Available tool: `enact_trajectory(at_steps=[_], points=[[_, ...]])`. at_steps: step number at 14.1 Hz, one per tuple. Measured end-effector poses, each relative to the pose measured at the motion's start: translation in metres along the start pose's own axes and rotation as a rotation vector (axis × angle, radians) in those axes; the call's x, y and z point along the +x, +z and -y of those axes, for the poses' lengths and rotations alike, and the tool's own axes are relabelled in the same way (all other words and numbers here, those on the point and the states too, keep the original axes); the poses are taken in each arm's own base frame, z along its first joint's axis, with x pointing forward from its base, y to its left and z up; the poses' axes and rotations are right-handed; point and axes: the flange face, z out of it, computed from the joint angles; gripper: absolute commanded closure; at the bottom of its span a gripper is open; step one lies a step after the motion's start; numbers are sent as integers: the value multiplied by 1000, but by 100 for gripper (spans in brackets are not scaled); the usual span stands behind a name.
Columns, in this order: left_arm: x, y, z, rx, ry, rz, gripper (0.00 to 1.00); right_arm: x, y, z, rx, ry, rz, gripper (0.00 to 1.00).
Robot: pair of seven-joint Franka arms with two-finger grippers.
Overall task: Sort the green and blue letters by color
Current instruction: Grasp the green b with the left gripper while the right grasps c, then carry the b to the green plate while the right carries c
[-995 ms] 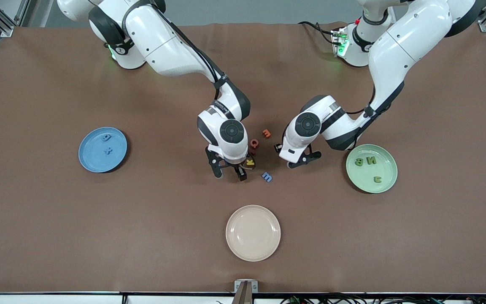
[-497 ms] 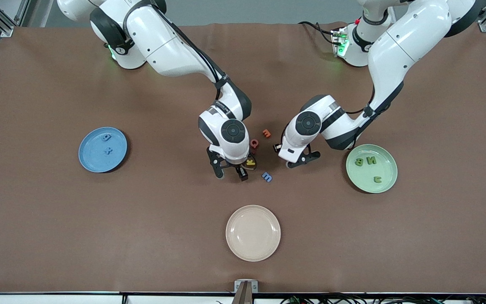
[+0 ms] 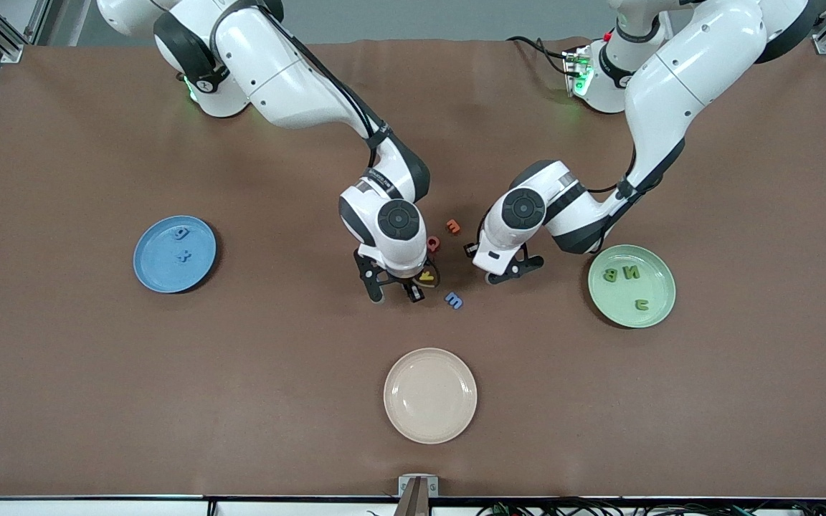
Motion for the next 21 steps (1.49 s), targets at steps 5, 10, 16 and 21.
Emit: enact_trajectory(at_steps=[5,10,16,21], points=[[-2,2,1,3,3,3,69,1,0,0,2,-22,-13,100],[-2,2,0,-2,-5,2,88,60,-16,-3,-205,-233,-74,100],[21,-15,10,-20,-19,-30,91,181,-77,-53,-249,-470,-18,100],[66,-67,48,-26,44,-90,92,269,-112,-139,-234,-598,36,100]])
